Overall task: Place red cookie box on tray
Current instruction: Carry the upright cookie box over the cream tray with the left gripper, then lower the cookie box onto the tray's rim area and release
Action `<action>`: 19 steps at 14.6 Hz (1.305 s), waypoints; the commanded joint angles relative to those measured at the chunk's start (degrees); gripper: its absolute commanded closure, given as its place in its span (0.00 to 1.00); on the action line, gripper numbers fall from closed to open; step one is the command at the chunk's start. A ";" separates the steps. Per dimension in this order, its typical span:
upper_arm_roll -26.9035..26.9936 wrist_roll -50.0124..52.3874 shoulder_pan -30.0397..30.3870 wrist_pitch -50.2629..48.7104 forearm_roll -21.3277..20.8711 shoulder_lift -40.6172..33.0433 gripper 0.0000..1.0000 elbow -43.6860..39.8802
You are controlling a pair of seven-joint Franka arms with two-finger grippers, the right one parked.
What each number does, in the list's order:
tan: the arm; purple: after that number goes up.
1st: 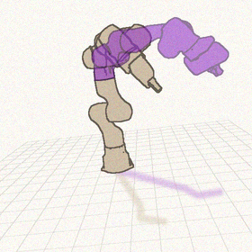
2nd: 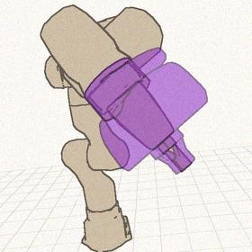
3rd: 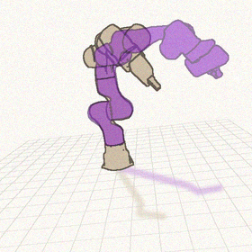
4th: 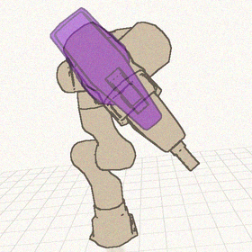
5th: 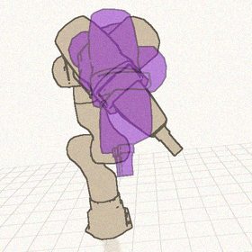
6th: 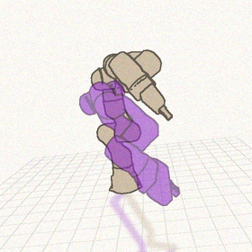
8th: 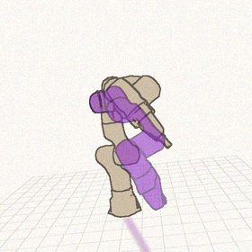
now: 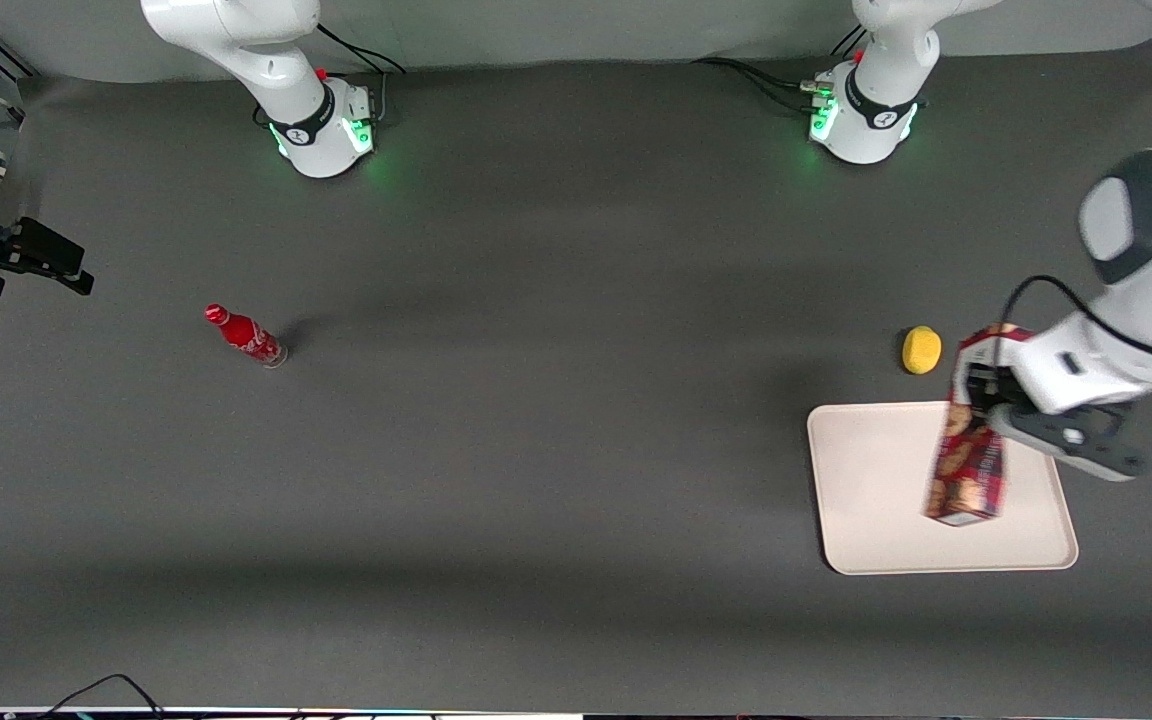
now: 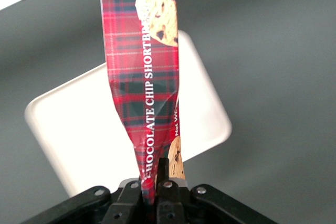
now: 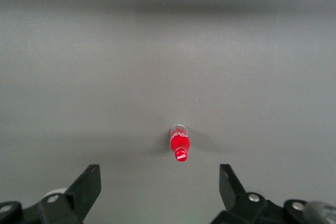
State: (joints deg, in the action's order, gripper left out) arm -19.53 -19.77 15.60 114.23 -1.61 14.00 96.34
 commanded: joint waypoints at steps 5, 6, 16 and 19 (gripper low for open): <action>15.21 2.10 -0.66 7.91 1.08 11.11 1.00 -3.53; 16.18 2.19 -0.66 10.28 1.17 13.48 1.00 -3.52; 18.39 5.89 -1.28 20.14 1.79 22.73 1.00 -3.44; 18.56 5.71 -1.28 20.59 1.88 22.91 1.00 -3.17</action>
State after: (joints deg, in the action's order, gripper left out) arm -2.30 -14.44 15.59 134.17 -0.38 36.41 94.11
